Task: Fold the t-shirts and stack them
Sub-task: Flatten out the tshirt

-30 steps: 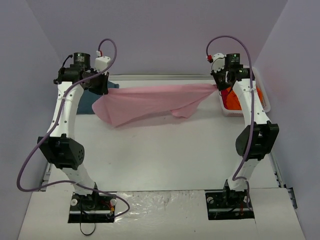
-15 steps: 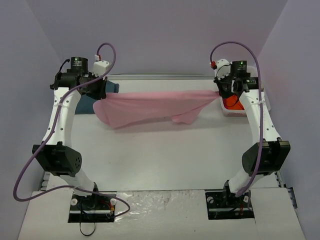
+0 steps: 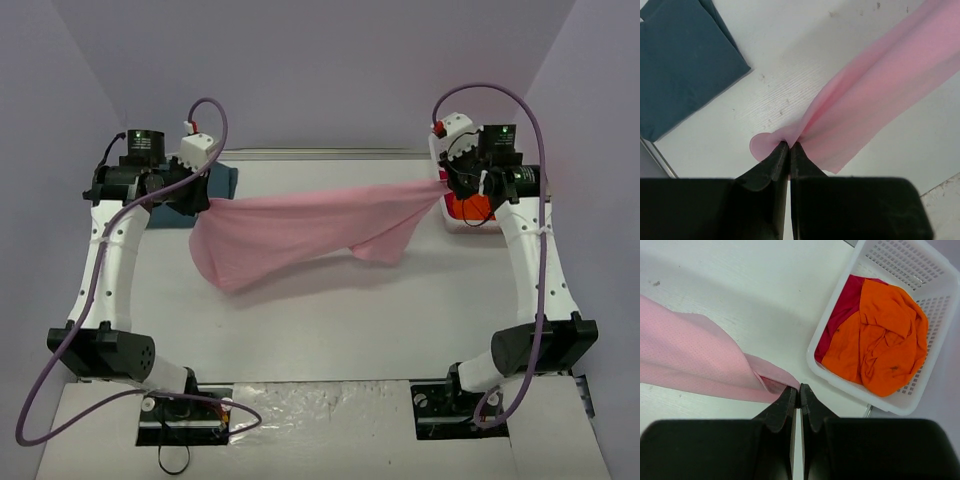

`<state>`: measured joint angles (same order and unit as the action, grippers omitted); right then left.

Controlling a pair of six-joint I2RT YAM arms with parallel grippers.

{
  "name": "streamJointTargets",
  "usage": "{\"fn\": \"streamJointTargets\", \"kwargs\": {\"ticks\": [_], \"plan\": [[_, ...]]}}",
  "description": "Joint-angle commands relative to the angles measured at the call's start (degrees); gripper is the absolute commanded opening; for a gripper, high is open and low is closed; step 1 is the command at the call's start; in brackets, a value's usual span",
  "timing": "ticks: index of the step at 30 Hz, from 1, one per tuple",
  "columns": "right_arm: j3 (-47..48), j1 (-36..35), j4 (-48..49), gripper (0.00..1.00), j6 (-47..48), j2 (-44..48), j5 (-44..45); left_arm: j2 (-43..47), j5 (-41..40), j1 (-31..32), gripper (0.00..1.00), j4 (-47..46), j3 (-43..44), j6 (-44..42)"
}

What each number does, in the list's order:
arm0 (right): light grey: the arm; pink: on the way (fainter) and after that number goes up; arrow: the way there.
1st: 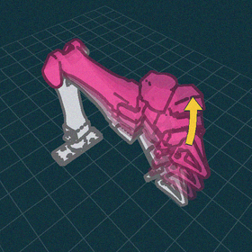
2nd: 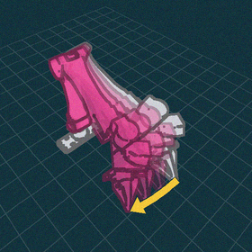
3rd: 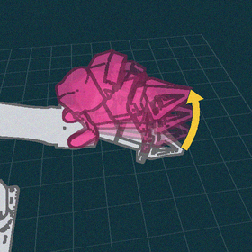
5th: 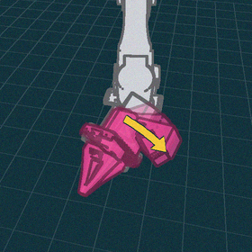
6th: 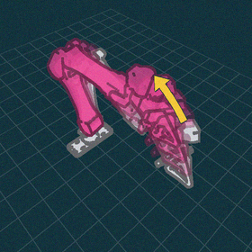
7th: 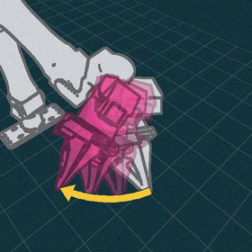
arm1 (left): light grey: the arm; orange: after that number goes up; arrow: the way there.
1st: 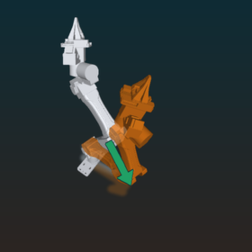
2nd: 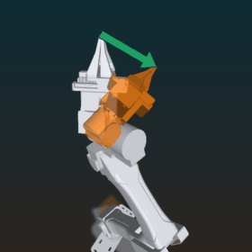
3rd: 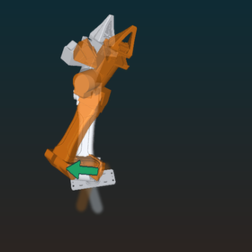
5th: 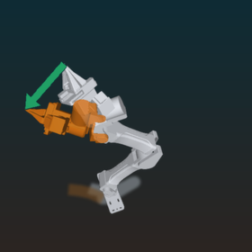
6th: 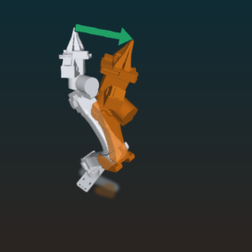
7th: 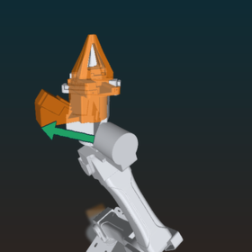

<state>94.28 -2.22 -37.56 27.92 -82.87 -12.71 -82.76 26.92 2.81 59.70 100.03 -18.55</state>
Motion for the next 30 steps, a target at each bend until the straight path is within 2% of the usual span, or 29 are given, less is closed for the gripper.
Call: {"fn": "streamJointTargets", "kwargs": {"ticks": [1, 6, 7, 10, 12, 14, 15, 16, 17, 18, 19, 20, 22, 23, 26, 28, 29, 30], "plan": [[3.97, 0.73, 0.21, 0.00, 0.12, -6.76, 1.29, -5.03, -2.04, -0.96, 0.02, -1.87, 4.11, 1.93], [17.76, 0.72, -0.40, 0.00, -2.78, -17.74, 1.46, -18.56, -1.96, -0.44, 0.02, 2.50, 17.89, 4.74], [19.61, 0.64, -0.67, 0.00, -2.96, -18.63, 1.37, -21.45, -1.52, -0.35, 0.02, 3.31, 23.14, 5.36], [23.58, 0.55, -1.72, 0.00, -3.31, -19.61, 0.59, -22.88, -2.83, 1.14, 0.02, 4.72, 28.28, 5.10], [21.49, 0.63, -2.43, 0.00, -3.14, -16.37, -0.47, -20.86, -1.34, 1.67, 0.02, 5.86, 27.50, 4.22], [15.53, 0.72, -2.69, 0.00, -1.30, -11.38, -3.10, -13.16, 4.35, 1.67, 0.02, 5.60, 18.93, 0.63], [11.32, 0.72, -2.87, 0.00, -0.07, -4.65, -4.42, -9.47, 5.76, 1.76, 0.02, 5.51, 14.54, -1.39], [2.05, 0.72, -3.39, 0.00, 3.51, -1.19, -5.82, -1.52, 7.00, 1.85, 0.04, 5.77, 9.80, -7.06], [-2.56, 0.64, -3.92, 0.04, 5.54, 2.68, -7.84, 2.48, 9.62, 1.85, 0.20, 7.86, 0.00, -10.77], [-6.87, 0.64, -5.75, 0.14, 7.65, 9.59, -8.55, 6.78, 10.60, 2.11, 0.35, 9.02, -4.97, -14.99], [-13.36, 0.64, -6.99, 0.38, 12.02, 12.35, -9.26, 14.74, 11.13, 2.20, 0.53, 10.25, -9.80, -22.08], [-15.68, 0.55, -7.35, 0.61, 12.85, 14.99, -8.65, 18.04, 11.23, 2.38, 0.69, 12.61, -17.94, -25.19], [-18.68, 0.55, -7.53, 0.75, 13.82, 18.97, -7.25, 25.41, 11.40, 2.82, 0.78, 14.73, -23.28, -31.60], [-18.52, 0.55, -7.53, 0.80, 14.35, 18.97, -6.02, 26.50, 11.49, 2.90, 0.87, 15.61, -24.78, -32.25], [-14.57, 0.72, -7.44, 0.85, 12.69, 12.07, -4.96, 24.68, 13.24, 3.17, 0.90, 16.15, -24.54, -31.38], [-12.12, 0.72, -7.35, 0.83, 11.37, 7.75, -4.95, 20.04, 14.04, 3.25, 0.90, 14.05, -22.95, -27.28], [-9.23, 0.81, -7.35, 0.77, 10.67, 3.03, -5.39, 18.44, 13.78, 3.17, 0.89, 10.21, -22.69, -25.51], [-7.81, 0.81, -7.35, 0.76, 9.44, 0.63, -6.18, 16.60, 12.99, 3.17, 0.87, 7.56, -22.60, -23.05]]}}
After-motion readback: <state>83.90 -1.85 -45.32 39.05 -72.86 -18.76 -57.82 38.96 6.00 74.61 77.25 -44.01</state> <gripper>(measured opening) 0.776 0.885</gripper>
